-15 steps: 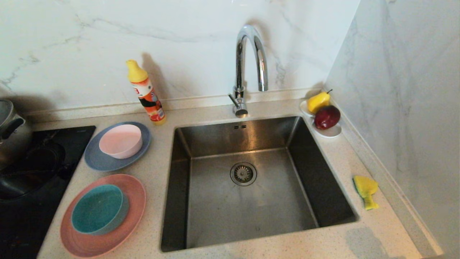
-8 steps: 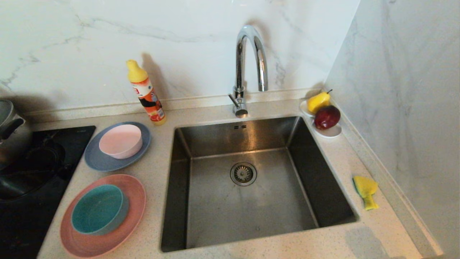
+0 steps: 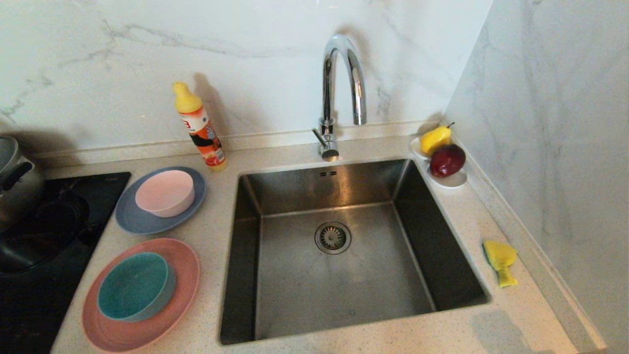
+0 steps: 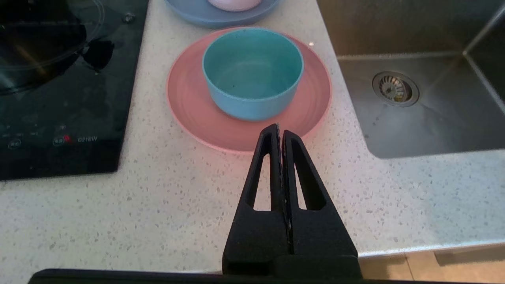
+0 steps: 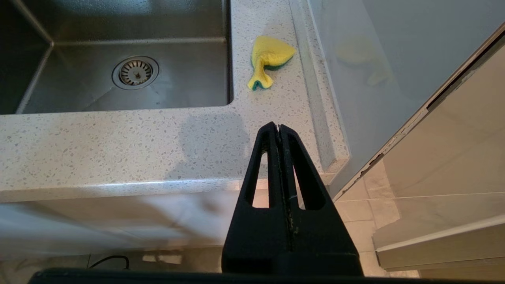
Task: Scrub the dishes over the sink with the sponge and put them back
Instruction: Grab the dish soap
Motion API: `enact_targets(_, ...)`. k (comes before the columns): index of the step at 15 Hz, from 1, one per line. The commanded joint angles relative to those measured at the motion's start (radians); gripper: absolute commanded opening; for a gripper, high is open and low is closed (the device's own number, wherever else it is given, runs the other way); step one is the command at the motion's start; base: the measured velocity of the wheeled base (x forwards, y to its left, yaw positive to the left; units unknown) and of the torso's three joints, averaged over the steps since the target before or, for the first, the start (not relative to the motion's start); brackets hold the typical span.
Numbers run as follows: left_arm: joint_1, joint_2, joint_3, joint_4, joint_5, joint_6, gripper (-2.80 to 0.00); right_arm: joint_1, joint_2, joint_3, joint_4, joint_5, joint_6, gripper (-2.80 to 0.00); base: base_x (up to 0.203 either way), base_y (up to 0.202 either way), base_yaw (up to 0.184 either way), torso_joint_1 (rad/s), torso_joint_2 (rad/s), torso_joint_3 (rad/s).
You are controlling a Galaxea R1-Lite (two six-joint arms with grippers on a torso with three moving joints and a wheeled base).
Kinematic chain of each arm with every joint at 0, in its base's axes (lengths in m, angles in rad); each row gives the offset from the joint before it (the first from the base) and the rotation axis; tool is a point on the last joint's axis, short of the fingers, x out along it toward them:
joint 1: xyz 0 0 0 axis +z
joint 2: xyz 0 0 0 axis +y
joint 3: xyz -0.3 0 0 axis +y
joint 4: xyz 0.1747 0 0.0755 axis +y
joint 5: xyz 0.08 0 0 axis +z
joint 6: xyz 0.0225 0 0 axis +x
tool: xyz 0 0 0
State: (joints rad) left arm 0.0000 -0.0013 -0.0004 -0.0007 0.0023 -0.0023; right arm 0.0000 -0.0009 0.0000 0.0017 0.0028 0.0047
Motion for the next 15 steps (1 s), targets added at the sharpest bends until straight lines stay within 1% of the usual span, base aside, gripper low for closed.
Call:
enact_targets(1,0.0,0.0,-0.004,0.011,0.001,-0.001,-2.8,0.0,0.0,0.0,0.0,0.0,0.0,-2.8,0.0,0.0,0.0,0.0,0.0,0.0)
enact_targets(5,0.0,0.0,-0.023,0.007,0.004,0.003,-2.8,0.0,0.001,0.0,0.0,0.0,0.0,-2.8,0.0,0.0,0.0,0.0,0.0,0.0)
enact_targets(8,0.0,0.051,-0.149,0.031,0.006,0.003,-2.8,0.0,0.0,0.0,0.0,0.0,0.0,-2.8,0.0,0.0,0.0,0.0,0.0,0.0)
enact_targets(10,0.0,0.153,-0.211,0.064,0.006,0.003,-2.8,0.0,0.0,0.0,0.0,0.0,0.0,-2.8,0.0,0.0,0.0,0.0,0.0,0.0)
enact_targets(12,0.0,0.284,-0.241,0.042,0.003,-0.003,-2.8,0.0,-0.001,0.0,0.0,0.0,0.0,-2.8,0.0,0.0,0.0,0.0,0.0,0.0)
enact_targets(15,0.0,0.595,-0.265,-0.105,-0.002,-0.018,-2.8,0.0,-0.001,0.0,0.0,0.0,0.0,-2.8,0.0,0.0,0.0,0.0,0.0,0.0)
